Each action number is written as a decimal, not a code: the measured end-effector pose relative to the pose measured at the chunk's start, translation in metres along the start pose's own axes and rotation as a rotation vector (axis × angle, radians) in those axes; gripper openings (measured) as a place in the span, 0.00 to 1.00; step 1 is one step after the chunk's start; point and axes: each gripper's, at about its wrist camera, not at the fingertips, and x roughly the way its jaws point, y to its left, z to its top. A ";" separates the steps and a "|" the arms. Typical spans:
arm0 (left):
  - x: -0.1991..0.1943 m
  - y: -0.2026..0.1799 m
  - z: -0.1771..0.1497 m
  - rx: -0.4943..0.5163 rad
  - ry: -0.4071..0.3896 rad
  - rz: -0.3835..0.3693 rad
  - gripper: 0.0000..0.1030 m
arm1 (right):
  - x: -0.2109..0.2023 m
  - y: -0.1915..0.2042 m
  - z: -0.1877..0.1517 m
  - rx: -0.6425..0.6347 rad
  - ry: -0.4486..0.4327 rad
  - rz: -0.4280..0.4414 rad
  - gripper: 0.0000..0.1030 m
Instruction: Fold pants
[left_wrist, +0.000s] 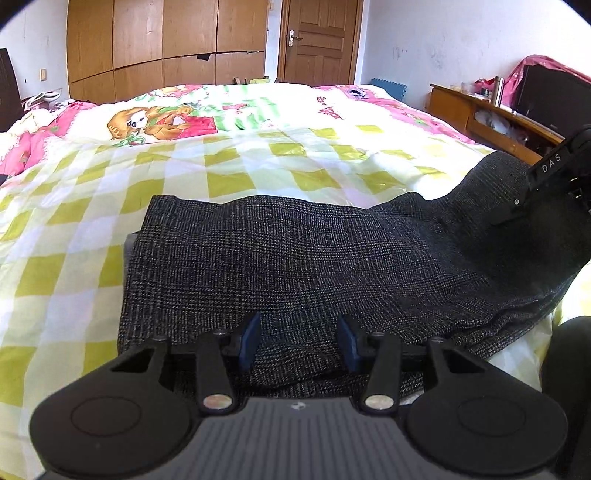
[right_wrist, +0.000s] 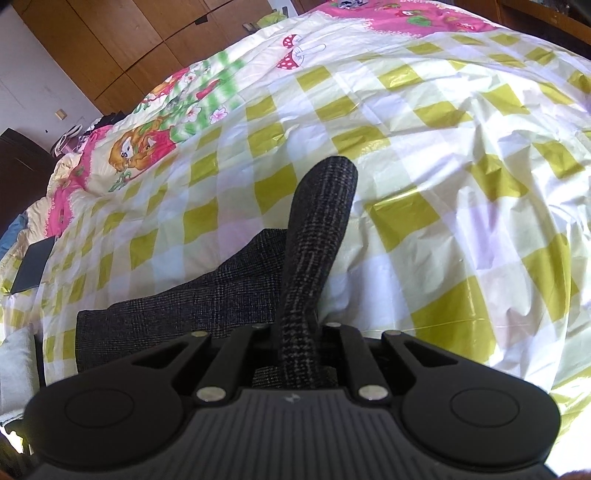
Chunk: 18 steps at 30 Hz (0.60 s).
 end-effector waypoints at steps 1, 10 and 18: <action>-0.001 0.000 0.000 -0.002 -0.002 -0.003 0.57 | -0.001 0.000 0.001 0.005 -0.002 -0.002 0.09; -0.003 0.007 -0.002 -0.020 -0.009 -0.021 0.57 | -0.021 0.021 0.008 -0.027 -0.045 0.020 0.09; -0.003 0.006 -0.003 -0.009 -0.007 -0.018 0.57 | -0.028 0.057 0.010 -0.089 -0.042 0.055 0.09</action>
